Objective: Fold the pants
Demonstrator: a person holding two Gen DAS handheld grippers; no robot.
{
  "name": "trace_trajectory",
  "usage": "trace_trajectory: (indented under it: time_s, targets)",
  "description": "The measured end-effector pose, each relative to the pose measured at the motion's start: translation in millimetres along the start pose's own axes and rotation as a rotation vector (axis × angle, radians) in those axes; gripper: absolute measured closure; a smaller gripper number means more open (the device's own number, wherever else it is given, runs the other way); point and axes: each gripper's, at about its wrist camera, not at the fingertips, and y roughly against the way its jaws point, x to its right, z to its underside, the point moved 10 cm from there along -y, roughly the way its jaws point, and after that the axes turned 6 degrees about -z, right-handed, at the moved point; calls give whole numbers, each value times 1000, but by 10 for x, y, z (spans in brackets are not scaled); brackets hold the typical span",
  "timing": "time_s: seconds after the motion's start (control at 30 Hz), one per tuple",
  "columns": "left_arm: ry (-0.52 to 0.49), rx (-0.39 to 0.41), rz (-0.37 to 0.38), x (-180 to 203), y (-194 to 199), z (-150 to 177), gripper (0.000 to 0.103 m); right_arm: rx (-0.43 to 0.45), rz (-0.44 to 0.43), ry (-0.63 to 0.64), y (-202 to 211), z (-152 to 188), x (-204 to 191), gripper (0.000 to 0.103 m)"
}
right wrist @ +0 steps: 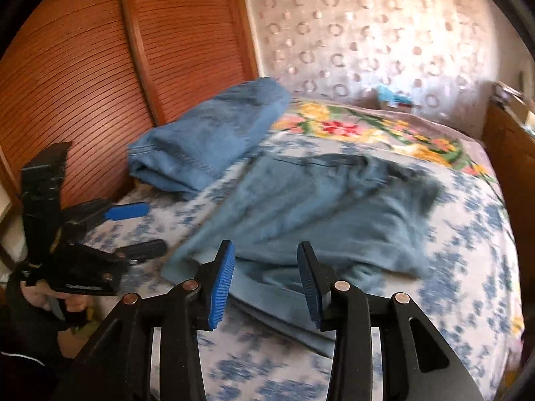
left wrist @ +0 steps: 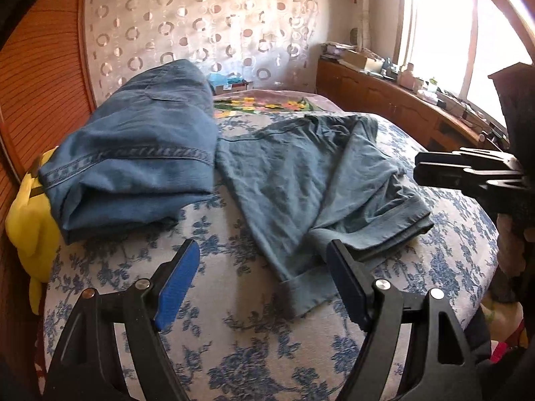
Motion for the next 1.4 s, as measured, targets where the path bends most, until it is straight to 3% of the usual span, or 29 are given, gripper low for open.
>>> trace_trajectory:
  time_s: [0.2, 0.53, 1.07, 1.2, 1.3, 1.4]
  targets:
    - [-18, -11, 10, 127, -45, 30, 24, -47, 82, -67, 92, 366, 312, 63]
    - [-24, -53, 8, 203, -158, 163, 24, -78, 64, -77, 285, 698, 200, 63]
    - [-14, -84, -1, 111, -241, 292, 24, -75, 162, -50, 22, 602, 311, 63]
    - [-15, -92, 3, 122, -255, 317, 24, -68, 143, -52, -15, 571, 330, 91]
    - [-19, -95, 16, 148, -255, 324, 29, -41, 129, -55, 65, 533, 336, 96]
    - [-22, -101, 50, 198, -250, 345, 44, -21, 113, -72, 167, 518, 370, 96]
